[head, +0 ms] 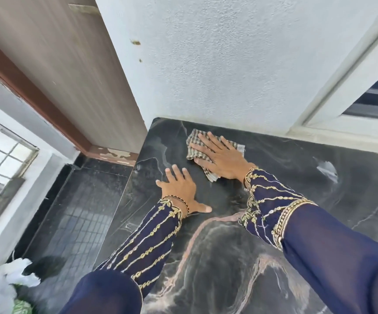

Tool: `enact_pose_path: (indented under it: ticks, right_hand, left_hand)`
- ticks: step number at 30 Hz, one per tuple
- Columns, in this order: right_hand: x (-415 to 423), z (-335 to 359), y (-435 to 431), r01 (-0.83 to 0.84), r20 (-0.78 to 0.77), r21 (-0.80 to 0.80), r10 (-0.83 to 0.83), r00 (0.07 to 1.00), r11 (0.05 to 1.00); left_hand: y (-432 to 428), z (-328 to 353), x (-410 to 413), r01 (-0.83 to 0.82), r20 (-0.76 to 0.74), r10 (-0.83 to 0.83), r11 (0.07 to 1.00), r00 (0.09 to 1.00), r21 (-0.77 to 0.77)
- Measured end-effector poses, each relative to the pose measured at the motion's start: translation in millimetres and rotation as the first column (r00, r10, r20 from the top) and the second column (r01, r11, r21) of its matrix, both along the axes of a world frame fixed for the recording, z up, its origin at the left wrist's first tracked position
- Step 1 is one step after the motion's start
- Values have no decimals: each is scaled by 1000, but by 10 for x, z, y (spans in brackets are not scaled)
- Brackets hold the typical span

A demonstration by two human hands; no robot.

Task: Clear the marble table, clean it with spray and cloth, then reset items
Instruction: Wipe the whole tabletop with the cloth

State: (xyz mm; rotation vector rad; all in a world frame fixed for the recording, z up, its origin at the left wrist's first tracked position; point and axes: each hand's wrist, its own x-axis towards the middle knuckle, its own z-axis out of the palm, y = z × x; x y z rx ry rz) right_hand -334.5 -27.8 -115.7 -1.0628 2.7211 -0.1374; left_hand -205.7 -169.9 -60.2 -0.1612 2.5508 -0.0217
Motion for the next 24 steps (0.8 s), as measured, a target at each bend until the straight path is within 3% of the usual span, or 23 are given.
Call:
enact_pose_path:
  ticks: [7, 15, 20, 24]
  right_hand:
    - [-232, 61, 141, 91, 42, -28, -89, 995, 995]
    - [-165, 55, 902, 174, 32, 23, -175, 984, 984]
    - [163, -1, 862, 147, 1, 8, -147, 989, 989]
    - [902, -34, 868, 74, -80, 9, -73, 994, 997]
  left_hand:
    - [128, 126, -77, -174, 144, 160, 981, 977, 89]
    - [113, 84, -59, -137, 125, 125, 986, 984, 92]
    - [80, 4, -39, -117, 59, 112, 990, 992, 79]
    - [72, -12, 255, -78, -115, 97, 985, 989, 157]
